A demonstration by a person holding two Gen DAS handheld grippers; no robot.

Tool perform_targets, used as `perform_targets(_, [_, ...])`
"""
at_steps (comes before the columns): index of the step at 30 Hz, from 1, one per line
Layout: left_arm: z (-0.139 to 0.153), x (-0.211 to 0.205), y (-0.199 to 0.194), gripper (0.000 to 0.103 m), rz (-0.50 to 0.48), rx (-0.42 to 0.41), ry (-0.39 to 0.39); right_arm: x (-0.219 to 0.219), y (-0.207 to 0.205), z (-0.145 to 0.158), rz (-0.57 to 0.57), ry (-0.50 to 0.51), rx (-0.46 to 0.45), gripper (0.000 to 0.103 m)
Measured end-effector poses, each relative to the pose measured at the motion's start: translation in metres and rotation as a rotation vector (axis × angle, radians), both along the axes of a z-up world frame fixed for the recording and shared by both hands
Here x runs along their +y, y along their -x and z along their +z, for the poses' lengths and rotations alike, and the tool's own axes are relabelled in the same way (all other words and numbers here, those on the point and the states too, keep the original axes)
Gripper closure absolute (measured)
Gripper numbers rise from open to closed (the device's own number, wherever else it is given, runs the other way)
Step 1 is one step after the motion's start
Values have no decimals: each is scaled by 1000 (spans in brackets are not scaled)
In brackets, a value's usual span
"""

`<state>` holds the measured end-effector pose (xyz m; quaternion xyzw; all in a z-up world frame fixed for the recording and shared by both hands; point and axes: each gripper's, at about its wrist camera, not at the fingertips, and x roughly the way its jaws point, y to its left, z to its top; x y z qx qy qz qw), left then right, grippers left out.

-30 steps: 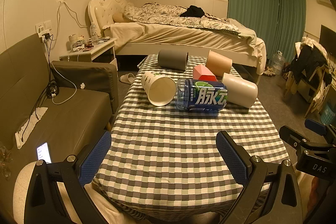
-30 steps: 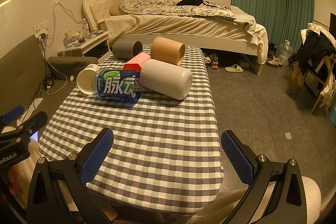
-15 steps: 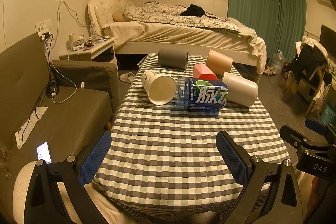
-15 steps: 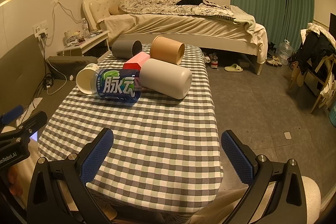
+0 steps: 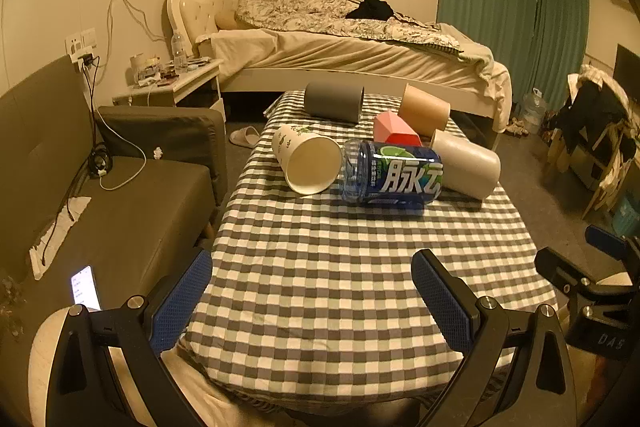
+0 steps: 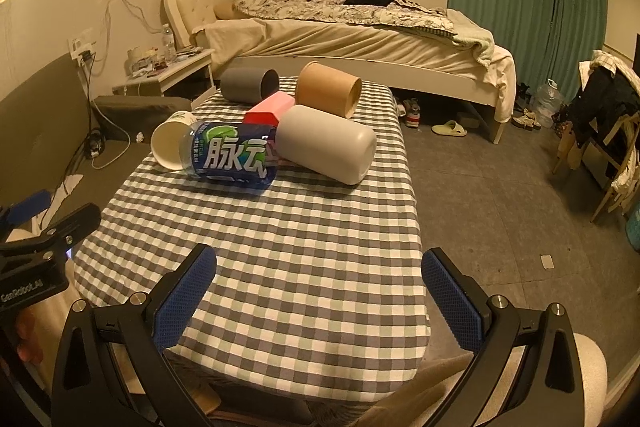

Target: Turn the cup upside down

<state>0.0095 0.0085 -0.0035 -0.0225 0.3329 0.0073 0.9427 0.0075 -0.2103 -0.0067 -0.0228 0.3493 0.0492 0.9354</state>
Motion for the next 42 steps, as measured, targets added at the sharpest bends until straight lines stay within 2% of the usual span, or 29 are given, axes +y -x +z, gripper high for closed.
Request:
perform_targets(9, [10,13,-33,0,-4,14,-11,15,-26,10,25,2,31,0])
perform_targets(14, [18,28,-66,0,-8,57,6,17,-48,11,19,-8,68,0])
perform_targets(17, [25,37,-91,0,-40,56,-11,17,-67,14,22,-27,93,0])
perform_targets(21, [39,45,-138,0,-160,47,-70,15,-101,28,15,-41,105,0])
perform_targets(25, [54,49,-198,0,-304,14,-201,17,-131,37,27,-80,136,0])
perform_targets(28, [55,53,-240,0,-353,15,-223,23,-154,46,12,-62,144,0])
perform_targets(33, [40,42,-294,0,-432,16,-283,30,-206,64,-25,-56,132,0])
perform_targets(37, [15,18,-323,0,-589,13,-393,32,-250,65,-24,-78,125,0])
perform_targets(39, [3,10,-337,0,-632,19,-429,34,-268,60,-37,-59,128,0])
perform_targets(42, [-9,2,-360,0,-676,31,-410,38,-293,49,-57,-17,143,0])
